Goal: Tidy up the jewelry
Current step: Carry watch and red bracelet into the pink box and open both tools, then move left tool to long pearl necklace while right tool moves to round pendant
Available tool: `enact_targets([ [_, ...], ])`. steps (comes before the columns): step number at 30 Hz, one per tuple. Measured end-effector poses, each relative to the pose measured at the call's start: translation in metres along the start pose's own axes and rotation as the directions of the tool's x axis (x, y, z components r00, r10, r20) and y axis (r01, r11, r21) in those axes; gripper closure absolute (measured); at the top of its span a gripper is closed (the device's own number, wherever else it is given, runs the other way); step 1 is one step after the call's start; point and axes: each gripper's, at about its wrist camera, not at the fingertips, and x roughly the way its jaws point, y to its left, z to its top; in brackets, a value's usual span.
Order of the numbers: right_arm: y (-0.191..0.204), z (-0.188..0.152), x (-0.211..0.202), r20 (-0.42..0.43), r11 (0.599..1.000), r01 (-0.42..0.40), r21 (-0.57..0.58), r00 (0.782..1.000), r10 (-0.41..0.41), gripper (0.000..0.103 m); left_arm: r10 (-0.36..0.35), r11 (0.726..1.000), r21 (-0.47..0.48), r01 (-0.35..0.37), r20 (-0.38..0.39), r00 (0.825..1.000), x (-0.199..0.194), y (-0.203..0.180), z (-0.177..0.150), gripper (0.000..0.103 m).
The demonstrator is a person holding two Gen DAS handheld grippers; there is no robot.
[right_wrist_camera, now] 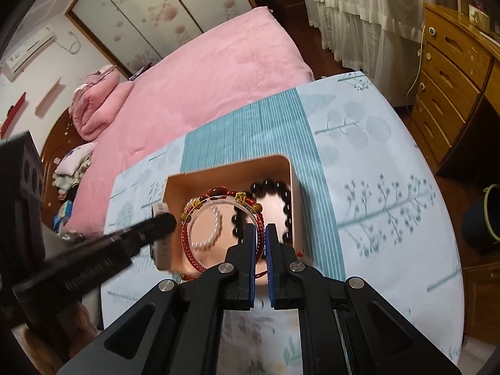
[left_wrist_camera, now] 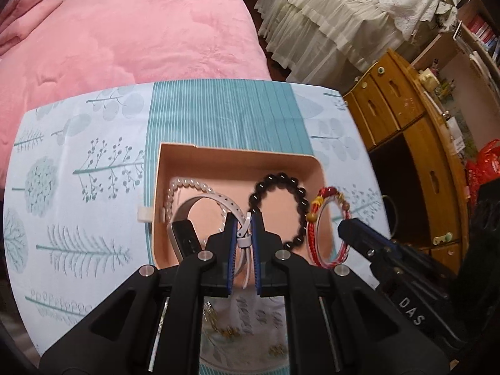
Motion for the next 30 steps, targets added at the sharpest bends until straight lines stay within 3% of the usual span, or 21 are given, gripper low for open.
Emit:
enact_targets([
  [7, 0.009, 0.011, 0.036, -0.055, 0.997, 0.049, -0.052, 0.997, -0.052, 0.094, 0.068, 0.996, 0.061, -0.067, -0.022, 0.997, 0.024, 0.002, 0.005, 0.092],
  [10, 0.01, 0.007, 0.048, -0.086, 0.995, 0.065, -0.079, 0.994, -0.072, 0.085, 0.071, 0.996, 0.062, -0.069, -0.034, 0.997, 0.025, 0.003, 0.001, 0.072],
  [11, 0.01, 0.005, 0.048, -0.08, 0.994, 0.072, -0.088, 0.994, -0.079, 0.083, 0.071, 0.996, 0.062, -0.069, -0.032, 0.997, 0.023, 0.003, -0.001, 0.058],
  [12, 0.009, 0.003, 0.047, -0.075, 0.993, 0.074, -0.094, 0.994, -0.081, 0.081, 0.068, 0.996, 0.06, -0.066, -0.021, 0.997, 0.02, 0.004, -0.003, 0.052],
  [21, 0.013, -0.016, 0.023, -0.049, 0.986, 0.065, -0.153, 0.996, -0.074, 0.081, 0.071, 0.996, 0.047, -0.072, 0.025, 0.997, -0.011, 0.006, -0.023, 0.052],
  [30, 0.011, -0.044, -0.021, -0.041, 0.983, 0.024, -0.181, 0.999, -0.031, 0.08, 0.093, 0.995, 0.019, -0.094, 0.059, 0.994, -0.05, 0.004, -0.068, 0.052],
])
